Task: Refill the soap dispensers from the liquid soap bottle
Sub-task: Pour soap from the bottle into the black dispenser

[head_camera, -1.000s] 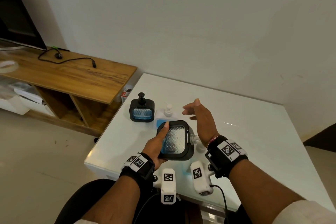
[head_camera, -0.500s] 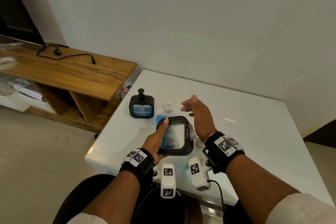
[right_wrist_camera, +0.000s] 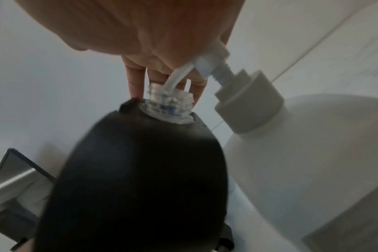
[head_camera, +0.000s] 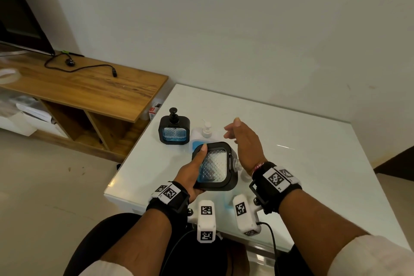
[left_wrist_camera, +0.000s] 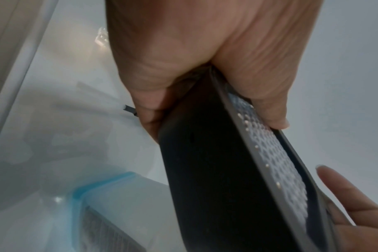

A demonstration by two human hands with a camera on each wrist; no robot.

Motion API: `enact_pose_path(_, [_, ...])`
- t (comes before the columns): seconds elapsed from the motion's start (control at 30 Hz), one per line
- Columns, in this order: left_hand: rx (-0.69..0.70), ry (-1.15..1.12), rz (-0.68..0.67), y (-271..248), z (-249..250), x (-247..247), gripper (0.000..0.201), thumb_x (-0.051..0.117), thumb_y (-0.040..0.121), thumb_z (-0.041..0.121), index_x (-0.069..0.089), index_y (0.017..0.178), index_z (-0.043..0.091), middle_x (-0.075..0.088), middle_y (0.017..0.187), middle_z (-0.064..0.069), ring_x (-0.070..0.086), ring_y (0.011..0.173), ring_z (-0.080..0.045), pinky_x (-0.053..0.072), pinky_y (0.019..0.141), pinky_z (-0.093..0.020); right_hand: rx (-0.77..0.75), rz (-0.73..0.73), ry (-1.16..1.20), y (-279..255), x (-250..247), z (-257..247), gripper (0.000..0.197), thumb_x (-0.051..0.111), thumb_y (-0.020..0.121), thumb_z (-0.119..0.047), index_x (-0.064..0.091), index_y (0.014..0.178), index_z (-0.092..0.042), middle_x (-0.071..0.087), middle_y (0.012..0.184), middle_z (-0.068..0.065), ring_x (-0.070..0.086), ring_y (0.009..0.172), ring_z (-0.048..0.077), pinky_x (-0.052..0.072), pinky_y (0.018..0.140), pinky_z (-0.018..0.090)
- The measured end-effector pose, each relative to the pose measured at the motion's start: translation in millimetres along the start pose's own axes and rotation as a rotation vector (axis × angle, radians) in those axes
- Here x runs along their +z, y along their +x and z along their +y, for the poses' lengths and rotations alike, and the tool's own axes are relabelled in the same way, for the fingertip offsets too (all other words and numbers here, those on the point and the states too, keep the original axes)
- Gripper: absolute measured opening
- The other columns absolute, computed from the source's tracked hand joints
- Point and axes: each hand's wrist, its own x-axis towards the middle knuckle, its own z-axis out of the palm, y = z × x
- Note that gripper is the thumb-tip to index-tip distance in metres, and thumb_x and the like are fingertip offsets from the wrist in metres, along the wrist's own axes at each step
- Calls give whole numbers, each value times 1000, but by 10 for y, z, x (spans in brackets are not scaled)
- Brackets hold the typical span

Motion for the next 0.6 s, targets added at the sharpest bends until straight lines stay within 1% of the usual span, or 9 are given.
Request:
enact_pose_path(0.07, [1, 3, 1, 5, -15, 1, 86, 85, 60, 60, 67, 128, 12, 75, 117, -15, 71, 111, -37, 58, 95, -54, -23, -25, -43, -19, 7, 7, 55, 29, 91, -59, 64, 93, -16, 66, 85, 0, 59, 83, 8, 43, 78, 22])
enact_pose_path(0.1, [3, 11, 2, 8, -21, 3, 89, 86, 57, 61, 66, 129, 13, 75, 118, -15, 71, 112, -37, 57, 96, -54, -20, -12, -37, -13, -2, 5, 56, 29, 90, -59, 65, 93, -16, 66, 85, 0, 59, 83, 8, 43, 79, 22])
enact_pose_path(0.17, [2, 22, 8, 4, -29, -2, 96, 89, 50, 62, 66, 130, 13, 75, 119, -15, 70, 112, -38, 56, 97, -55, 11, 30, 29, 13, -14, -13, 58, 29, 89, -60, 65, 95, -15, 67, 89, 4, 60, 85, 7, 42, 78, 22])
enact_pose_path(0.27, [-5, 13, 7, 11, -27, -30, 100, 92, 47, 62, 66, 130, 13, 74, 120, -16, 69, 114, -39, 56, 98, -57, 24, 56, 72, 28, -13, -28, 61, 27, 89, -59, 66, 99, -14, 68, 93, 4, 60, 89, 7, 41, 78, 21])
enact_pose_path(0.37, [-2, 13, -7, 44, -37, -35, 105, 96, 44, 62, 66, 132, 13, 73, 122, -16, 69, 114, -39, 53, 101, -59, -31, 24, 0, 1, 10, -16, 59, 28, 90, -59, 66, 96, -13, 66, 86, 2, 58, 81, 3, 42, 76, 18])
enact_pose_path(0.43, [1, 32, -15, 51, -44, -20, 110, 98, 39, 64, 66, 132, 15, 73, 123, -15, 69, 115, -39, 52, 102, -59, -71, -40, -104, -22, 20, 0, 66, 26, 88, -65, 64, 95, -12, 65, 83, -2, 59, 79, 5, 43, 74, 20])
enact_pose_path(0.5, [3, 43, -18, 29, -54, -9, 110, 97, 39, 65, 65, 132, 15, 73, 123, -15, 69, 115, -39, 53, 102, -59, -85, -63, -139, -45, 20, 9, 71, 24, 85, -70, 64, 95, -12, 64, 83, -5, 59, 80, 8, 43, 74, 20])
enact_pose_path(0.6, [14, 41, 8, 0, -42, -10, 101, 93, 47, 64, 66, 131, 15, 74, 120, -14, 70, 113, -38, 54, 100, -58, -56, -5, -26, -46, 19, -34, 58, 29, 90, -60, 65, 92, -15, 66, 85, 0, 59, 81, 5, 42, 76, 15])
